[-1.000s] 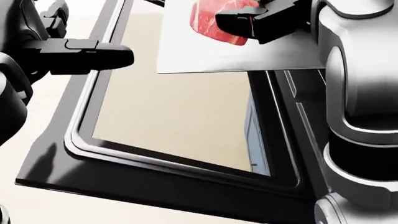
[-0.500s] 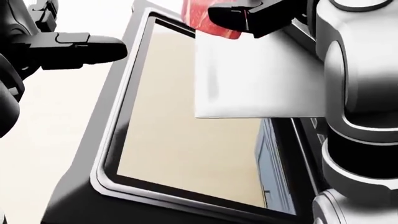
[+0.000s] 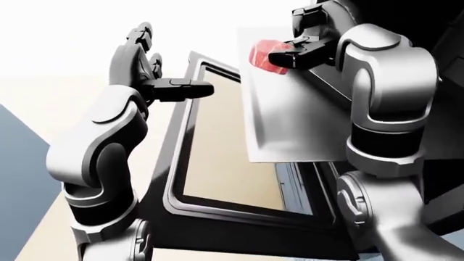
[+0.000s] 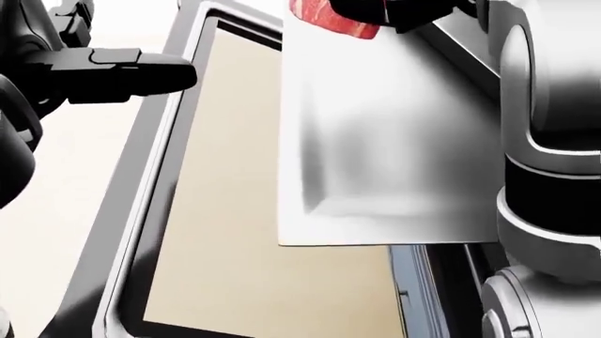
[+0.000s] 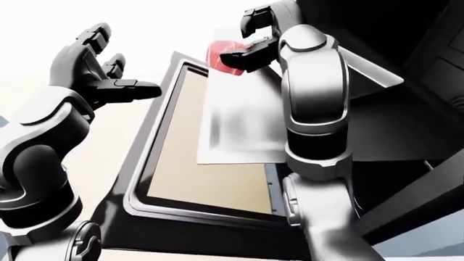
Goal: Place the steak on the top rack of the oven.
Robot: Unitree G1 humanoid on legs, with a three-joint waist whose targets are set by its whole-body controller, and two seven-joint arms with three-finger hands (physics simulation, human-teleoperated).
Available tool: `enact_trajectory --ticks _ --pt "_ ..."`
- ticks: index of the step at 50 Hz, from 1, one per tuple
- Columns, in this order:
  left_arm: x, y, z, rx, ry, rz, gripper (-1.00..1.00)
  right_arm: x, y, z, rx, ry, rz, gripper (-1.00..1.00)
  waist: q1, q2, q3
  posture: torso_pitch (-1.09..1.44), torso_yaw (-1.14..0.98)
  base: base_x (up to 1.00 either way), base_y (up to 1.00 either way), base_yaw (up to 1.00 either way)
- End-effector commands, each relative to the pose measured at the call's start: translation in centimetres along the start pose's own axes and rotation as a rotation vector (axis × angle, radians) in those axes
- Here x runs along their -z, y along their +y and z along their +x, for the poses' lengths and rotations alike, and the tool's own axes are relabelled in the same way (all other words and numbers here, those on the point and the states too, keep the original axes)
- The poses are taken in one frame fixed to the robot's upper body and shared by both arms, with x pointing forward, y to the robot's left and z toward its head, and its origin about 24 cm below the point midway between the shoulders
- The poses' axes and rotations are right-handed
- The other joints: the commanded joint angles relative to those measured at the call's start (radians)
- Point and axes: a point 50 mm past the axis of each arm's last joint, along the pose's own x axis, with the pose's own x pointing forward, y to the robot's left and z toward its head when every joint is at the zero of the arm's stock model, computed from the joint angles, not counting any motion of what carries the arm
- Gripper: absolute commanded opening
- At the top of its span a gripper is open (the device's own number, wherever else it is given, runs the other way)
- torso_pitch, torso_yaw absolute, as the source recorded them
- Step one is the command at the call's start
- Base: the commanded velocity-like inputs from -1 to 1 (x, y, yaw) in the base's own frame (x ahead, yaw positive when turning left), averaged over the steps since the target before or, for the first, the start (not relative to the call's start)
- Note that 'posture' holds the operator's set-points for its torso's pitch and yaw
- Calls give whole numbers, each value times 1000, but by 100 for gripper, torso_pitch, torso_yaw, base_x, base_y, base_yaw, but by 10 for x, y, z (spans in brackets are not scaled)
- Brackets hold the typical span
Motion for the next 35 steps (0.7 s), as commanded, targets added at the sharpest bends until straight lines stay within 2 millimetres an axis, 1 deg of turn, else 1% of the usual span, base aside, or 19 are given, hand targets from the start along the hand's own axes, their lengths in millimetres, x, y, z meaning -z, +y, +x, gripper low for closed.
enact_trajectory --ticks 1,6,10,19,24,35 --pt "-19 -2 -5 11 -100 -3 100 -25 -10 -9 44 -130 -5 -100 -3 5 -39 0 0 0 0 0" --pt "-19 0 -6 7 -101 -2 100 -34 -13 -6 54 -131 -13 -100 0 2 -41 0 0 0 0 0" --pt "-19 0 -6 9 -102 -4 100 -41 -15 -4 56 -138 -15 -100 1 2 -38 0 0 0 0 0" --pt "-17 0 -7 7 -100 -5 100 -48 -30 7 101 -129 -20 -100 1 2 -32 0 0 0 0 0" --pt "-17 0 -7 8 -100 -7 100 -48 -42 15 138 -117 -28 -100 0 2 -31 0 0 0 0 0" --pt "-17 2 -5 3 -97 -6 100 -41 -58 29 217 -97 -52 -100 -4 5 -33 0 0 0 0 0"
